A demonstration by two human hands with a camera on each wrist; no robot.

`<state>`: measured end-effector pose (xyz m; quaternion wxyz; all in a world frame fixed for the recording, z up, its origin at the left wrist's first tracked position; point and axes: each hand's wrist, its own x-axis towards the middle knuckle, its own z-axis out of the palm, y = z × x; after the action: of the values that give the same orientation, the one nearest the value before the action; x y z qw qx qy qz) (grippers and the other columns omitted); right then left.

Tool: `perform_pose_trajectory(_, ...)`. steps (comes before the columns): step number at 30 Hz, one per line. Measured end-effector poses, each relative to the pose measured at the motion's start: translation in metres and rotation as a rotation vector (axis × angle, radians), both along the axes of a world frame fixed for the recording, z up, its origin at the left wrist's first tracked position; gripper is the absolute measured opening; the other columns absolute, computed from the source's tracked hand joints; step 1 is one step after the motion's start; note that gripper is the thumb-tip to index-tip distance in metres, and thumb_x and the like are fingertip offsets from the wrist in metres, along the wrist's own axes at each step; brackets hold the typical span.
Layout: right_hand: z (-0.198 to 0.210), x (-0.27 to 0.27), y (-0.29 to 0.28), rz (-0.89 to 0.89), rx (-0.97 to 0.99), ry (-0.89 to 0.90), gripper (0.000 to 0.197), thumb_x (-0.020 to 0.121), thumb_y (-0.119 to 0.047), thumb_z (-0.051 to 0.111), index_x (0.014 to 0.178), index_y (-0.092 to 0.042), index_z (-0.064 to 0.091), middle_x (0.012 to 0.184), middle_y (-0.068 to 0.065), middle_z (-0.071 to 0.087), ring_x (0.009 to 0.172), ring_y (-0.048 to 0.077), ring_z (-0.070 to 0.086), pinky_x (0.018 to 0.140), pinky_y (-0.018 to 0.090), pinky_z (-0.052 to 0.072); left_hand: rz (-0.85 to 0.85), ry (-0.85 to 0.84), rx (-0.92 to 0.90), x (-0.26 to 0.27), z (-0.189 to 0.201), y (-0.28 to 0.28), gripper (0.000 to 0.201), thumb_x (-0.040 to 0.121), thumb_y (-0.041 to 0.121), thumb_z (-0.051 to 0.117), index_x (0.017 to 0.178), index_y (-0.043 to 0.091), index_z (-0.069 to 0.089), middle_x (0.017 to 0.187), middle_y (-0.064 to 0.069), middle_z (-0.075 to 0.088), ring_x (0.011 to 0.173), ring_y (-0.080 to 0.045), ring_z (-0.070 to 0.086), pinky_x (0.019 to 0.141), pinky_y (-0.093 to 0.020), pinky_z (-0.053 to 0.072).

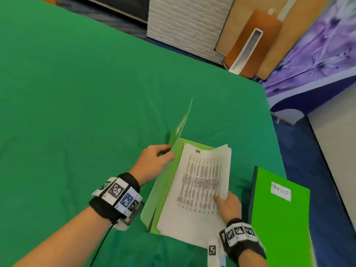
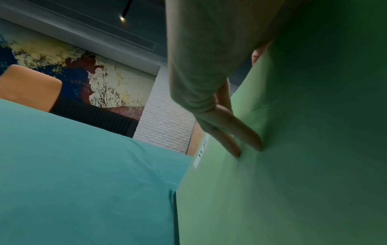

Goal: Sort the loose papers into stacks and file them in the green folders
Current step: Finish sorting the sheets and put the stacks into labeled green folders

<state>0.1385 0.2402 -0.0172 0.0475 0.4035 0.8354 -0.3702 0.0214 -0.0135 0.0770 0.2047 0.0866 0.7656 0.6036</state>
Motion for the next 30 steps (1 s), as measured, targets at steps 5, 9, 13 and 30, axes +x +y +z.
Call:
perform_pose_trajectory(5, 0.0, -0.026, -0.002, 0.055, -0.142, -0.015, 0.025, 0.087, -0.023, 0.068, 0.109, -0.012, 0.067, 0.104, 0.008, 0.071, 0.093, 0.026, 0.068, 0.089, 0.043, 0.054, -0.094, 0.03, -0.065, -0.003, -0.009, 0.019, 0.058, 0.074, 0.052, 0.06, 0.124, 0.024, 0.064, 0.118, 0.013, 0.067, 0.103, -0.005, 0.063, 0.098, -0.036, 0.05)
perform_pose_trajectory(9, -0.002, -0.04, -0.004, -0.116, -0.186, 0.102, 0.036, 0.089, -0.04, 0.064, 0.109, -0.011, 0.069, 0.104, 0.006, 0.07, 0.095, 0.025, 0.066, 0.091, 0.043, 0.051, -0.216, 0.005, -0.086, 0.007, -0.014, 0.031, 0.065, 0.08, 0.072, 0.052, 0.126, 0.027, 0.06, 0.122, 0.015, 0.062, 0.099, 0.002, 0.06, 0.094, -0.026, 0.047)
perform_pose_trajectory(13, -0.005, -0.029, 0.014, -0.489, -0.404, 0.036, 0.053, 0.101, -0.046, 0.038, 0.115, 0.0, 0.061, 0.118, 0.009, 0.059, 0.105, 0.031, 0.057, 0.093, 0.039, 0.044, -0.173, -0.039, -0.466, 0.002, -0.058, 0.031, 0.066, 0.087, 0.063, 0.054, 0.132, 0.015, 0.054, 0.134, 0.001, 0.056, 0.121, -0.017, 0.053, 0.101, -0.031, 0.043)
perform_pose_trajectory(30, -0.003, 0.007, -0.002, -0.18, -0.76, 0.107, 0.038, 0.095, -0.041, 0.054, 0.123, -0.016, 0.06, 0.118, 0.007, 0.069, 0.108, 0.024, 0.066, 0.099, 0.049, 0.048, -0.061, -0.016, -0.898, 0.014, -0.128, 0.034, 0.084, 0.071, 0.055, 0.078, 0.13, 0.013, 0.036, 0.13, -0.008, 0.036, 0.121, -0.024, 0.039, 0.098, -0.035, 0.045)
